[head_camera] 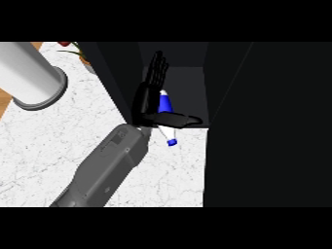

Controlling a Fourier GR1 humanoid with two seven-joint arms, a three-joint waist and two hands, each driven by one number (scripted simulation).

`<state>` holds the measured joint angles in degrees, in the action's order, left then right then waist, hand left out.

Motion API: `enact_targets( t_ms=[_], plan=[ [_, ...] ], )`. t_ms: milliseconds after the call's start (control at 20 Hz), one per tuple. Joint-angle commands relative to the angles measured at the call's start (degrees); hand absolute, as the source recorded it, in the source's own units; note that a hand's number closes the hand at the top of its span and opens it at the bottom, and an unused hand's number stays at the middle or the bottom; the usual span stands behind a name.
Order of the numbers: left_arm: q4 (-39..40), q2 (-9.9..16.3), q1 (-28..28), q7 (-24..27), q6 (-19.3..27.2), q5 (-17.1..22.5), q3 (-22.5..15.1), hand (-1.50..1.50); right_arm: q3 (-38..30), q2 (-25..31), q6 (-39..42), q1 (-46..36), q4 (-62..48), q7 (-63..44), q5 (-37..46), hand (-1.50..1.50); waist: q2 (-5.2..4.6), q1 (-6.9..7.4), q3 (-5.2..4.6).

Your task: Pick up the bottled water, place it into the cabinet and close the cabinet

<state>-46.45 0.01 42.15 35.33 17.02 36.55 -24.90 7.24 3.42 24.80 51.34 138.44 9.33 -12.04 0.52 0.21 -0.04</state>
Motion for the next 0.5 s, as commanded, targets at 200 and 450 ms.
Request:
enact_targets(
  t_ms=[200, 450],
  plan=[
    [-21.9, 2.0, -14.3, -3.5, 0.7, -1.6, -6.9, -1.5, -0.9, 2.0, -0.7, 4.1, 10.4, -3.8, -0.5, -1.5, 0.14, 0.55, 0.0],
    [-31.6, 6.7, -21.1, -7.4, 0.3, -2.2, -9.3, 1.5, 1.7, 5.2, 3.3, 2.6, 10.5, -2.1, 2.5, -1.5, 0.0, 0.6, -0.01]
  ],
)
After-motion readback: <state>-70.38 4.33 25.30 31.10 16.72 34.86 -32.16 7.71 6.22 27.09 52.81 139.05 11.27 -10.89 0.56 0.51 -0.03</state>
